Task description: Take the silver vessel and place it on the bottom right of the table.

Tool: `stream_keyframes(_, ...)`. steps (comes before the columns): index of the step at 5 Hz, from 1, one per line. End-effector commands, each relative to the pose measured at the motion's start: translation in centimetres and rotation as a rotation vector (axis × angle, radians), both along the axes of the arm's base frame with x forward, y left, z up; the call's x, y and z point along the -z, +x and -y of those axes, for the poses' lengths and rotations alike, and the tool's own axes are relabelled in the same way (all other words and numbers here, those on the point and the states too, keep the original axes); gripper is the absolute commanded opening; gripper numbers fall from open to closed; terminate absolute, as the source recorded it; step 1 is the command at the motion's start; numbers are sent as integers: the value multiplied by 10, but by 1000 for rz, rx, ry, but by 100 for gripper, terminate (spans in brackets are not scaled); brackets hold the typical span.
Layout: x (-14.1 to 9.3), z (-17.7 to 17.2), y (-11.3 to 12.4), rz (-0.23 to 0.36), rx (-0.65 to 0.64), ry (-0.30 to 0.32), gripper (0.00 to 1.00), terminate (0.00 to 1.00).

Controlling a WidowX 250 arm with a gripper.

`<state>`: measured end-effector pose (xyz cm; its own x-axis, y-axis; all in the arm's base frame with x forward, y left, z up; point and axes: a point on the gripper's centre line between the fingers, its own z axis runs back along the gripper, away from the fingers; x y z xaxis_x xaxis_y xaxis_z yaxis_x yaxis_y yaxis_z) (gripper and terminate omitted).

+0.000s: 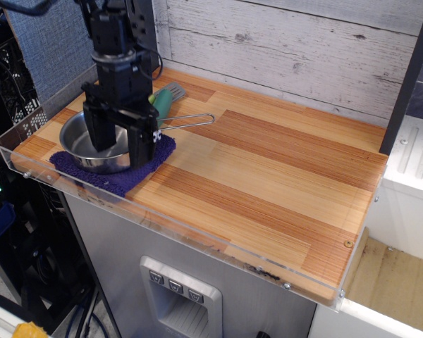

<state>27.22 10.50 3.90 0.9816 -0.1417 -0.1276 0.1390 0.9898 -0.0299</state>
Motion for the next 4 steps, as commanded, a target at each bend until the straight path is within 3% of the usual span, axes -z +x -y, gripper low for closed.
stream_keyframes(1,-9,0,1,35,9,28,0,0)
stream_keyframes(3,-26,-5,3,67,-11,16,0,0)
stream_keyframes(4,-52,-20,0,57,-52,-2,0,0)
